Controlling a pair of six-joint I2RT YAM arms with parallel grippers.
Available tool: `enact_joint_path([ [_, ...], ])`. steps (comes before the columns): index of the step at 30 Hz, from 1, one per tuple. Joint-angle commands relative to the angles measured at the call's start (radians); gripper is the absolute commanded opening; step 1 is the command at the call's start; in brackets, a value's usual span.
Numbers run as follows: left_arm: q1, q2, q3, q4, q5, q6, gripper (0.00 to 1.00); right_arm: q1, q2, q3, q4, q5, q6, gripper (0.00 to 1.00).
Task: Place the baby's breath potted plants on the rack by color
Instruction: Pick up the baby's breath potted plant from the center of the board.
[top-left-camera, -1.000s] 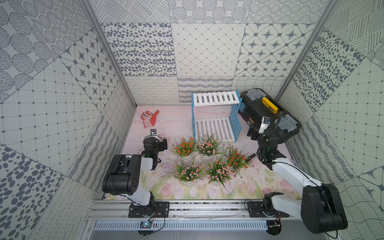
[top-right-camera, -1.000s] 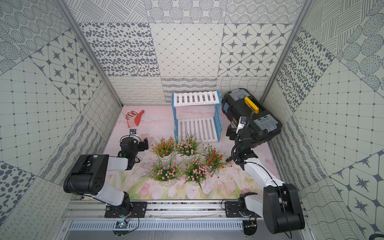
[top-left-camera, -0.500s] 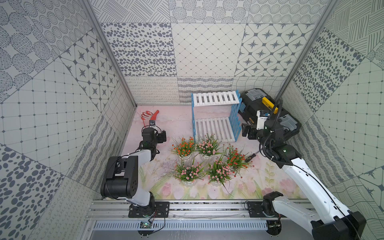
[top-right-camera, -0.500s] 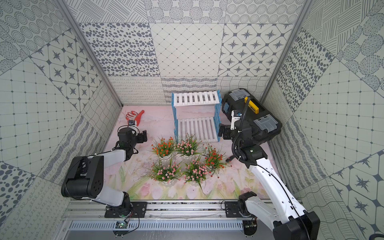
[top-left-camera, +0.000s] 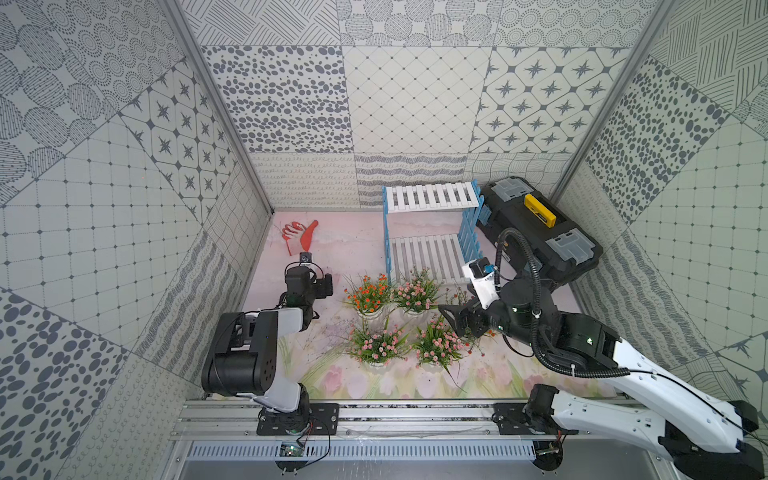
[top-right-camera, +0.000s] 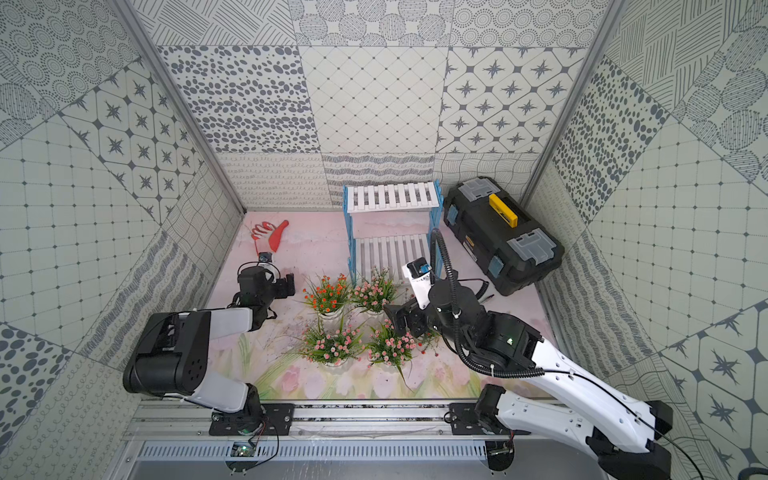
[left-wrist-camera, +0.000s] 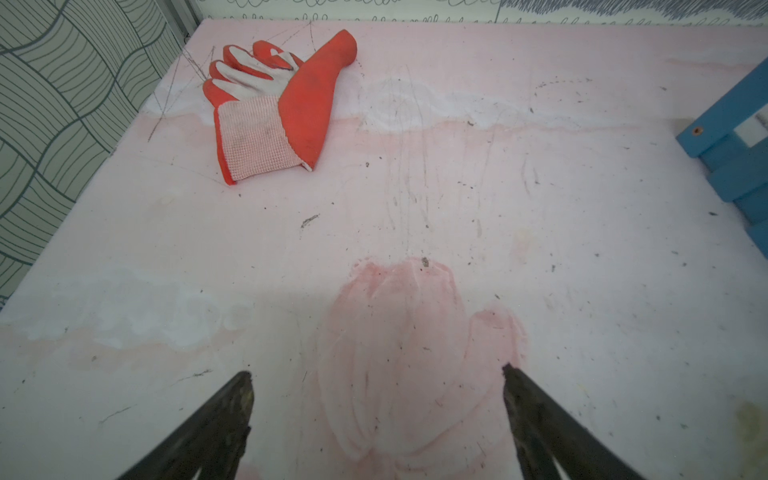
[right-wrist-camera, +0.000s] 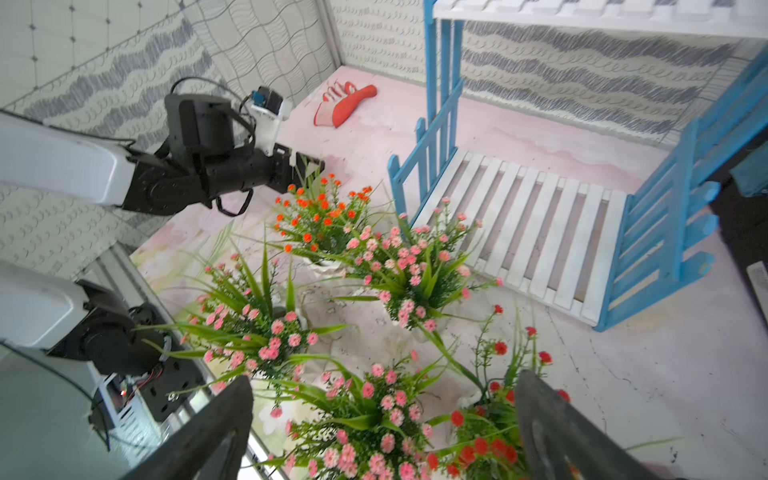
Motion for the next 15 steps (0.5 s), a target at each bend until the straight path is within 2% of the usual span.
enact_joint_path([
  [1,0.001,0.004,-0.002,0.067,-0.01,-0.015,0.94,0.105,0.035,0.041,-0.076,0.124,0.082,0.98],
  [10,0.001,0.005,0.0,0.066,-0.01,-0.015,0.93,0.43,0.138,0.116,-0.295,0.317,0.358,0.98],
  [15,0.001,0.005,0.0,0.065,-0.014,-0.014,0.94,0.548,0.225,0.121,-0.391,0.352,0.541,0.98],
])
